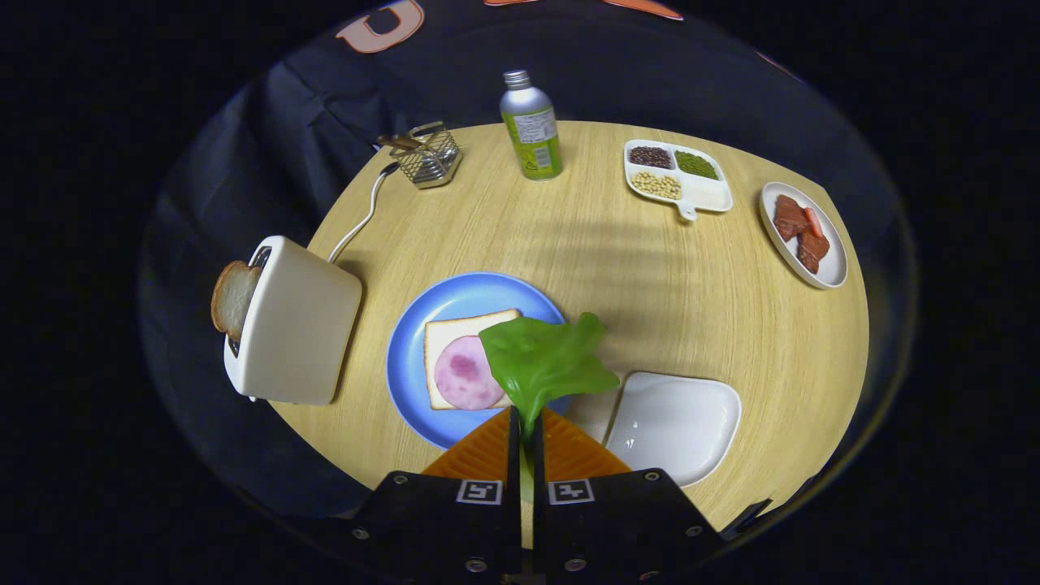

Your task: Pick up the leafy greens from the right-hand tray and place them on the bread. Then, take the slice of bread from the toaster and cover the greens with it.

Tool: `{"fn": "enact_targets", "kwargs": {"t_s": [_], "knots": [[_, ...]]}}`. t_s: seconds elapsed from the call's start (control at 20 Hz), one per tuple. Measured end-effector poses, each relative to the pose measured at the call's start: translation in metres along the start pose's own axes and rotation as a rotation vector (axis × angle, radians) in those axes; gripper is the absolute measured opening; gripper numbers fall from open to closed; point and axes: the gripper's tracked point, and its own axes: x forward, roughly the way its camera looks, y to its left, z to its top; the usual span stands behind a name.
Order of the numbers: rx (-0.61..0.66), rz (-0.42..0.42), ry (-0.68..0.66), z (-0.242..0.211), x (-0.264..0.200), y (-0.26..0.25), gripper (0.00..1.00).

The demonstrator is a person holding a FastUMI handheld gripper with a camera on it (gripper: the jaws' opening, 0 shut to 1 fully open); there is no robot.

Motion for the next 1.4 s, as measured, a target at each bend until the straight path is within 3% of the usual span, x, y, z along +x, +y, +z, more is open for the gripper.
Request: {"fn": "enact_targets", "kwargs": {"t_s": [0.55, 0.85, 1.05, 1.2, 1.4], "knots": [[-0.040, 0.077, 0.031, 0.020, 0.031, 0.061, 0.08], [-0.086, 0.046, 0.025, 0.025, 0.046, 0.065, 0.10], [-0.108, 0.014, 0.016, 0.027, 0.049, 0.062, 0.21], [-0.126, -0.001, 0.006, 0.030, 0.044, 0.061, 0.37], [-0.128, -0.026, -0.036, 0.044, 0.023, 0.067, 0.47]]}}
